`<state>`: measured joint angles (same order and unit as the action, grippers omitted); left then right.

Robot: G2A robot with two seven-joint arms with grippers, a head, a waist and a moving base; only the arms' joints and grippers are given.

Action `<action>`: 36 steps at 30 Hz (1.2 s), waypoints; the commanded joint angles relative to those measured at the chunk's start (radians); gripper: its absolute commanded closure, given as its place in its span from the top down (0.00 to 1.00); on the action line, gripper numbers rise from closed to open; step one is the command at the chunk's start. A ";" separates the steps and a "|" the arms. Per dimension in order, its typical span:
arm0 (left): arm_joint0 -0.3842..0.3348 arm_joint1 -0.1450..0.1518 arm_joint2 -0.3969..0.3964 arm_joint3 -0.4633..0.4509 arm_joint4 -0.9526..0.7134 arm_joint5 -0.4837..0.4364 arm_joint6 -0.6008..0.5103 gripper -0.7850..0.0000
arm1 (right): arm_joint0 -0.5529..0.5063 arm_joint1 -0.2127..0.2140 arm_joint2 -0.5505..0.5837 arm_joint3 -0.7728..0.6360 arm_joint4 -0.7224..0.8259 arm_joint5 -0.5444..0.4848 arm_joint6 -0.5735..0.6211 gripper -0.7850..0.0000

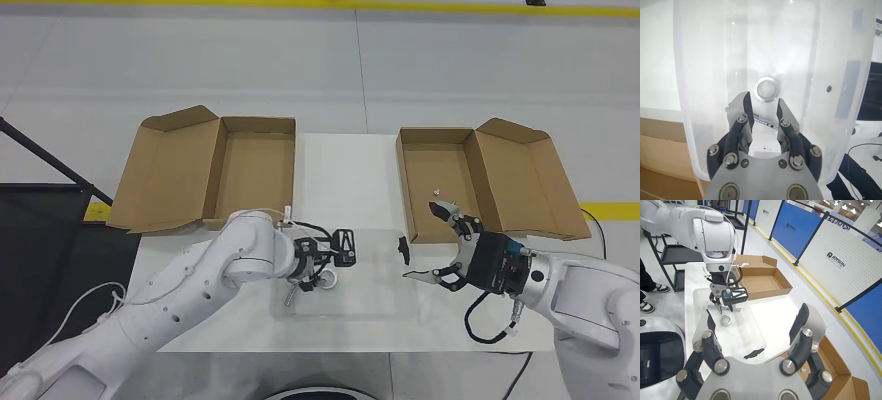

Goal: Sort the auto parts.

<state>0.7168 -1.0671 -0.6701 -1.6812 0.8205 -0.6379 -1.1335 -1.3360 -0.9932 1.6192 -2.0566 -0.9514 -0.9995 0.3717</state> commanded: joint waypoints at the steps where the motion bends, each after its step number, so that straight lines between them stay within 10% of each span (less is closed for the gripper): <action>1: -0.003 -0.005 0.011 0.016 0.008 0.005 0.017 0.47 | 0.000 0.000 0.000 0.000 0.000 0.000 0.000 1.00; 18: -0.031 -0.047 0.079 0.111 0.053 0.064 0.061 0.44 | 0.000 0.000 0.000 0.000 0.000 0.000 0.000 1.00; 36: -0.023 -0.066 0.084 0.167 0.081 0.087 0.107 0.18 | 0.000 0.000 0.000 0.000 0.000 0.000 0.000 1.00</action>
<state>0.6937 -1.1319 -0.5864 -1.5154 0.9014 -0.5505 -1.0277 -1.3360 -0.9932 1.6192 -2.0566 -0.9514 -0.9995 0.3717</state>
